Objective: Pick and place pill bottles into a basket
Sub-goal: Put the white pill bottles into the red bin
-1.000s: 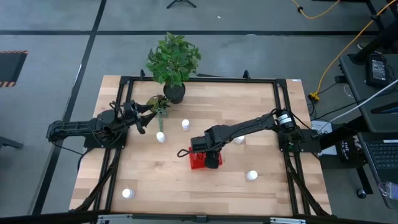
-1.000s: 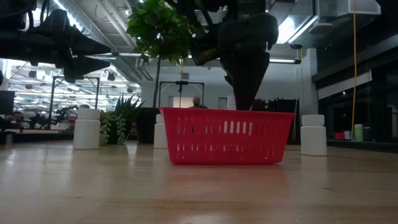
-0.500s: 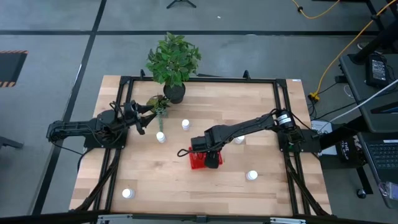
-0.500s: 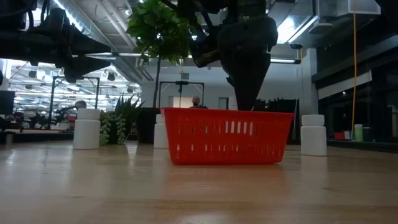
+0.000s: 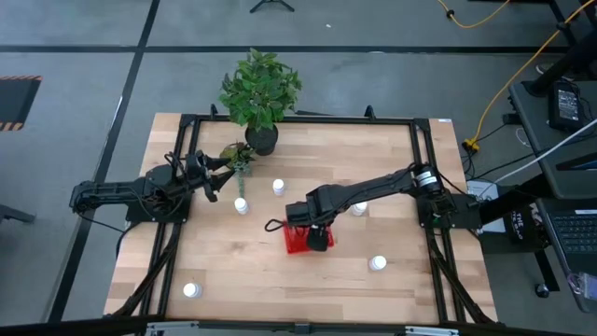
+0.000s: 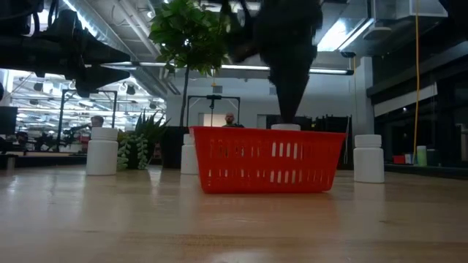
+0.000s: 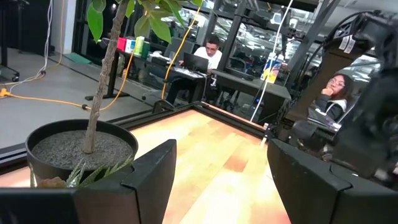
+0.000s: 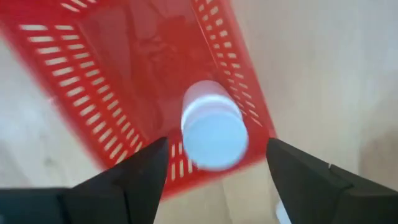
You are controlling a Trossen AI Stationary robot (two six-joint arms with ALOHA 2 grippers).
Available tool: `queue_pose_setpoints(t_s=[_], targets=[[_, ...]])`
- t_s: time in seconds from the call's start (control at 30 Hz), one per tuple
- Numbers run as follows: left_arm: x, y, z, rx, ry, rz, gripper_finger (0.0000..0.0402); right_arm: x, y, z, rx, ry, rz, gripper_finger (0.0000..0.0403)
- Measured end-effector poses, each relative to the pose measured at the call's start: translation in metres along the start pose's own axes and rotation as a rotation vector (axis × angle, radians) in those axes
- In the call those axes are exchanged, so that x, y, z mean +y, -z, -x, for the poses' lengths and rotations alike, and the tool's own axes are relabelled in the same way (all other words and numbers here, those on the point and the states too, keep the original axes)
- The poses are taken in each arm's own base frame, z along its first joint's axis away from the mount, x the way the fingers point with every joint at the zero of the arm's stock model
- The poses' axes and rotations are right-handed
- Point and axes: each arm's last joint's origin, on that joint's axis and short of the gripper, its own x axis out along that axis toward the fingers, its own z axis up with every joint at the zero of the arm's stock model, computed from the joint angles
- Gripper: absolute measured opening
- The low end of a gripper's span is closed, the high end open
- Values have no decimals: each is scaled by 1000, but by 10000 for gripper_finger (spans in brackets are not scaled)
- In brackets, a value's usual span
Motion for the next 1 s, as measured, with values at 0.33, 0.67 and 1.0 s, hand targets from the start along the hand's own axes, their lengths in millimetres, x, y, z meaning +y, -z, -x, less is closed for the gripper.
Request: queue_pose_setpoints(t_s=[0.33,0.67,1.0], targets=[[0,0,0,1,0,-1,246,-18,16,61,-1,226,-56,273],[0,0,0,0,-3,-2,246,-78,105,89,-323,79,-231,320],[1,0,0,-9,-31,0,246,-101,164,50,-352,15,-372,328]])
